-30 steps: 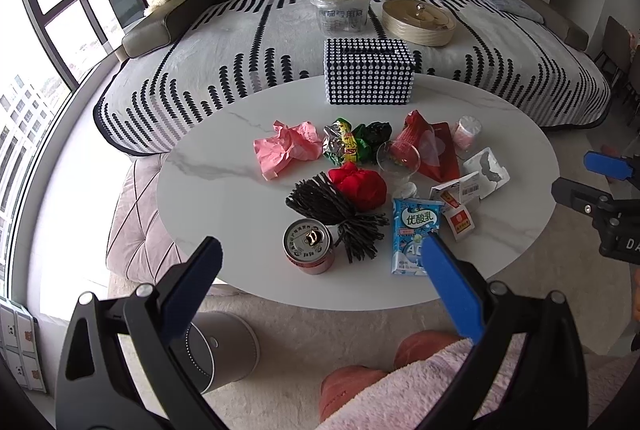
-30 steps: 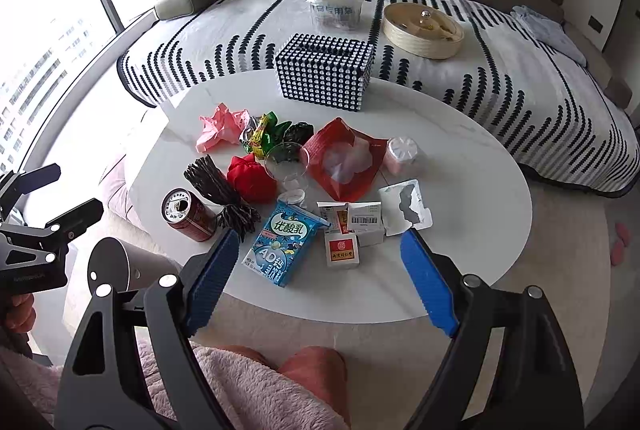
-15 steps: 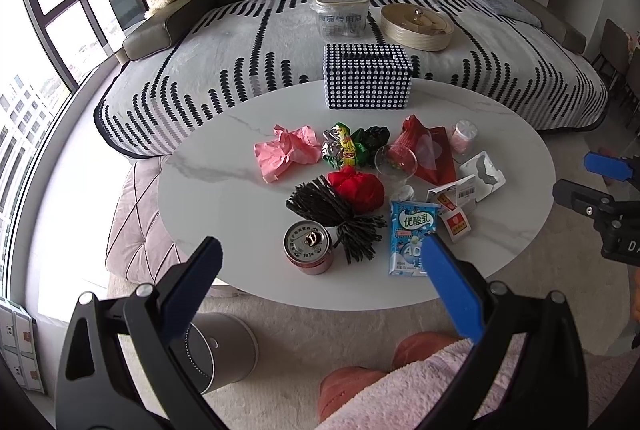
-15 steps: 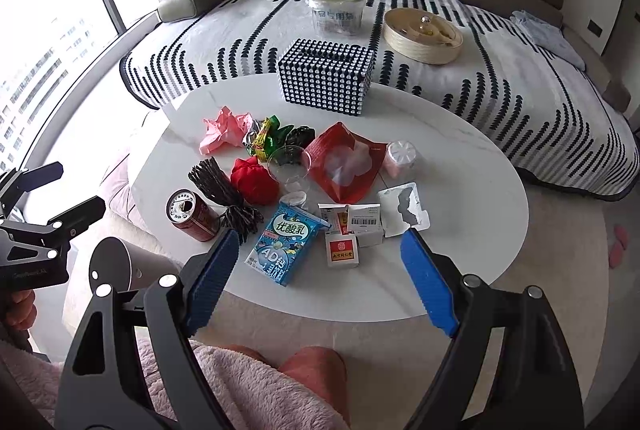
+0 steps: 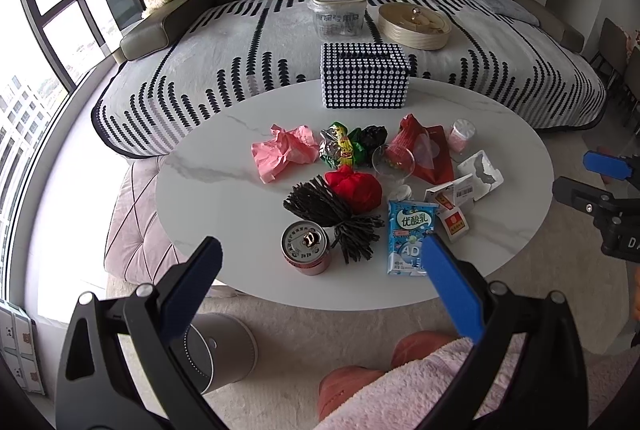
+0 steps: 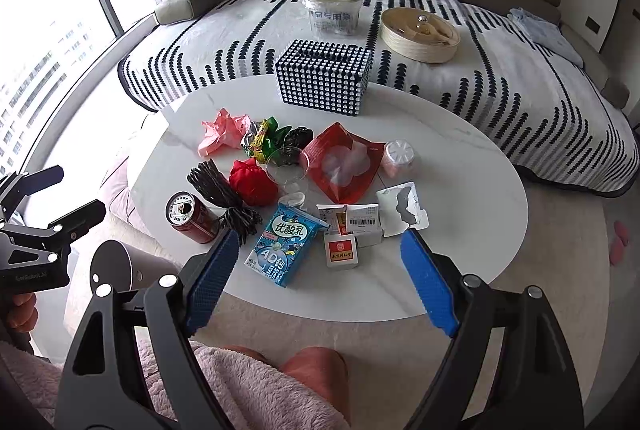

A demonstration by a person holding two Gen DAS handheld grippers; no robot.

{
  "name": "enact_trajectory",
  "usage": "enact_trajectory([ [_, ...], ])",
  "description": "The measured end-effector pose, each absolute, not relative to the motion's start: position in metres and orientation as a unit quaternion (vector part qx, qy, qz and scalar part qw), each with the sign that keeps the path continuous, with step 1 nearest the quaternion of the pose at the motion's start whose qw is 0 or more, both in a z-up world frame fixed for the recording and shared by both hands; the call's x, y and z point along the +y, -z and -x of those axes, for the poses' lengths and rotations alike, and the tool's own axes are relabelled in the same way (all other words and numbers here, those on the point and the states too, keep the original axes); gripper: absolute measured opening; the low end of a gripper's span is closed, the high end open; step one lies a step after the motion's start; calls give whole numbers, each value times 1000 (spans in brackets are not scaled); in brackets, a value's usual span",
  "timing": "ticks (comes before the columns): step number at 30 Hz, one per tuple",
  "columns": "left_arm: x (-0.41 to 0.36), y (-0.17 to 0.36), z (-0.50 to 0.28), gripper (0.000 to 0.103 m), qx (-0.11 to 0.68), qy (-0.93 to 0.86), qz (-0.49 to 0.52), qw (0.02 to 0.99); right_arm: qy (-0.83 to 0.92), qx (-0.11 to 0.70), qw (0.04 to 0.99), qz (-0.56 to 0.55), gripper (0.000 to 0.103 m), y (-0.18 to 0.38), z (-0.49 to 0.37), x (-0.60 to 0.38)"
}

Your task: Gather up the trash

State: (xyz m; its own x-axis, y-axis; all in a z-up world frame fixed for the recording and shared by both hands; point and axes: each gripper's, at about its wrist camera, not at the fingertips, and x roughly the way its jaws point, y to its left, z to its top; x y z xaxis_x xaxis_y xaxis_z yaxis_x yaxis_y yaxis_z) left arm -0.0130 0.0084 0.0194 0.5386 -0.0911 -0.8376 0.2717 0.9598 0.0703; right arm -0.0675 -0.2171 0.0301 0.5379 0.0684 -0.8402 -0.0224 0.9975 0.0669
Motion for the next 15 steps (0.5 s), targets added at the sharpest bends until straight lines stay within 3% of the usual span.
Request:
enact_trajectory([
  [15, 6, -19, 7, 99, 472, 107, -98, 870, -22, 482, 875, -28, 80, -28, 65, -220],
])
